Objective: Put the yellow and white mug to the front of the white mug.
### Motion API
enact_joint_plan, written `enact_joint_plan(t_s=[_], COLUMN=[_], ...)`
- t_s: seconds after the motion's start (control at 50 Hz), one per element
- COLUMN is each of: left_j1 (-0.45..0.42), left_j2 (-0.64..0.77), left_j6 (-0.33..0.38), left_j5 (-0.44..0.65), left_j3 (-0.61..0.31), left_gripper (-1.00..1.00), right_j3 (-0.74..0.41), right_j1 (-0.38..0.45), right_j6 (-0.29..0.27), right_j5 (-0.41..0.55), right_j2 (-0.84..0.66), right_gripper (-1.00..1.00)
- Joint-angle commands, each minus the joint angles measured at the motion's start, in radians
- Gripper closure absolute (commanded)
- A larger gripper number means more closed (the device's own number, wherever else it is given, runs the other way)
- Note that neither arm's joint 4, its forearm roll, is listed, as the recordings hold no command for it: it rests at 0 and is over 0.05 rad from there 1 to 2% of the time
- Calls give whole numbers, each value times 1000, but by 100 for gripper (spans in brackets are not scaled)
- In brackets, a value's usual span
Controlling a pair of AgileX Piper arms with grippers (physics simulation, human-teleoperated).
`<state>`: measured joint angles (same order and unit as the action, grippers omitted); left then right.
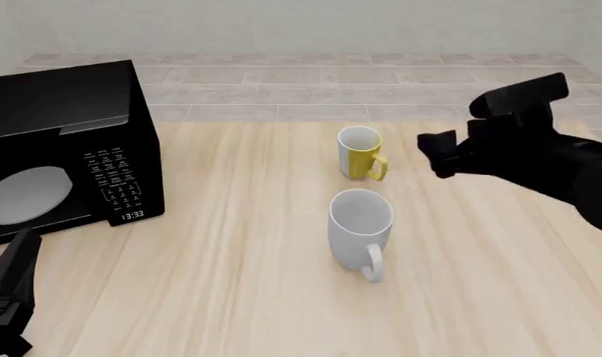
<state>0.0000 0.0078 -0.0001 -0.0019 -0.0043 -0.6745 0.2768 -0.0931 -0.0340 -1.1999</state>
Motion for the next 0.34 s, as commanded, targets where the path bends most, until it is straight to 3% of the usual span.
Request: enact_joint_plan(t_s=[0.02,0.34], left_j1=[0,0], left_j2=[0,0], left_j6=[0,0], left_j5=[0,0], left_j3=[0,0], left_gripper=[-100,-100], right_j3=[111,261], right_j1=[-13,-7], right_j6=[-3,-3], right_j5=[2,32], right_j2=[175,413], right_gripper=[-100,-100])
